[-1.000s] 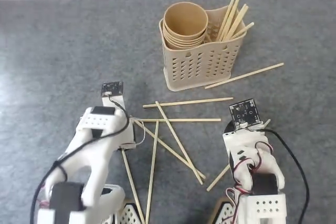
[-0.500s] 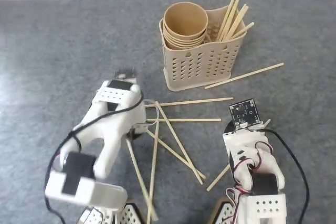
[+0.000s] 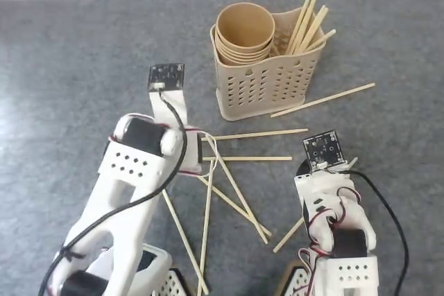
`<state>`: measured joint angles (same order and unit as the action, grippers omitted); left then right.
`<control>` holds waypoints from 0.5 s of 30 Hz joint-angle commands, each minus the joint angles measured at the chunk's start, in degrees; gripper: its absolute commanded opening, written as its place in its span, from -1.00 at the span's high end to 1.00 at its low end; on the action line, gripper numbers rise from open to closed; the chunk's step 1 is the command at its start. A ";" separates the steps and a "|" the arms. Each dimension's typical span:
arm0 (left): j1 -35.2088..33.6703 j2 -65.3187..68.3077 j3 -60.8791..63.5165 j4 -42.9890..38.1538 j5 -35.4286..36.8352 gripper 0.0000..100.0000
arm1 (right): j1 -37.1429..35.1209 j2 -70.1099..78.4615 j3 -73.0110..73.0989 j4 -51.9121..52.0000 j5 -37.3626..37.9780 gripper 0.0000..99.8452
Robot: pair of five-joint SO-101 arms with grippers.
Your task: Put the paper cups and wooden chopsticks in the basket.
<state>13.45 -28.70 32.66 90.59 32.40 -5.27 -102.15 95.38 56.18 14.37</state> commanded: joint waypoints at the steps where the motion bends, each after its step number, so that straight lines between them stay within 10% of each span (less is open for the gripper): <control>1: -4.75 1.58 1.89 -1.58 0.79 0.90 | -0.31 0.04 1.14 -0.75 0.70 0.99; 9: -8.00 10.37 8.66 -10.11 0.79 0.47 | -0.31 0.04 1.14 -0.75 0.70 0.99; 15: -8.53 15.65 13.23 -13.45 0.70 0.62 | -0.31 0.04 1.14 -0.84 0.70 0.99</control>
<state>5.89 -14.20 45.93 78.64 32.48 -5.27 -102.15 95.38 56.18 14.37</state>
